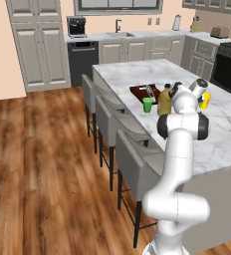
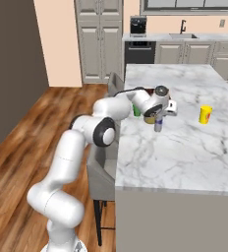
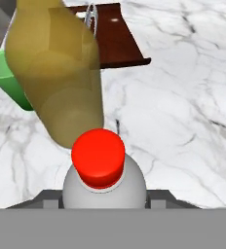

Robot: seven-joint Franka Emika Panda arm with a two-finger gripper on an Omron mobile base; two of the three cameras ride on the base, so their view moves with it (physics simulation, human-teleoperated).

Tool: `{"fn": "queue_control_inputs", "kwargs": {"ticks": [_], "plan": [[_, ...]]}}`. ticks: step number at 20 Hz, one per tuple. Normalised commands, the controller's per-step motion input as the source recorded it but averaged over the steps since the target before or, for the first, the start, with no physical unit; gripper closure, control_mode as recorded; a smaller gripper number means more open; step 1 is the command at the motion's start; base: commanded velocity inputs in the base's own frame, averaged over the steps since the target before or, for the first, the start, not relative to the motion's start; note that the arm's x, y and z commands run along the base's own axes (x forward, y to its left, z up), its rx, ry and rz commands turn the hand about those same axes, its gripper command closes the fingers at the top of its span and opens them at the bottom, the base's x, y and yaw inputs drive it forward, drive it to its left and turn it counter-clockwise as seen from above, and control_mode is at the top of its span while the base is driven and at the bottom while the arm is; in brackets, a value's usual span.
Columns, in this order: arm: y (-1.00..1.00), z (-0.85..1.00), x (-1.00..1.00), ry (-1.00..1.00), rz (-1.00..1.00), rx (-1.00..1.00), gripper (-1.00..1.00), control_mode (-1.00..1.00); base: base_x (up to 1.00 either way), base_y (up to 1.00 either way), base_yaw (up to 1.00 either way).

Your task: Place the drinks on the dining counter in a tight cluster.

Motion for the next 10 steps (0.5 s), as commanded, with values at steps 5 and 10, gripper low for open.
{"fn": "queue_control_inputs", "kwargs": {"ticks": [5, 10], "plan": [[-0.02, -0.28, 0.04, -0.08, 0.00, 0.00, 1.00, -1.00, 0.00, 0.00, 0.00], [0.05, -0.28, 0.03, -0.07, 0.00, -0.04, 1.00, -1.00, 0.00, 0.00, 0.00]]}}
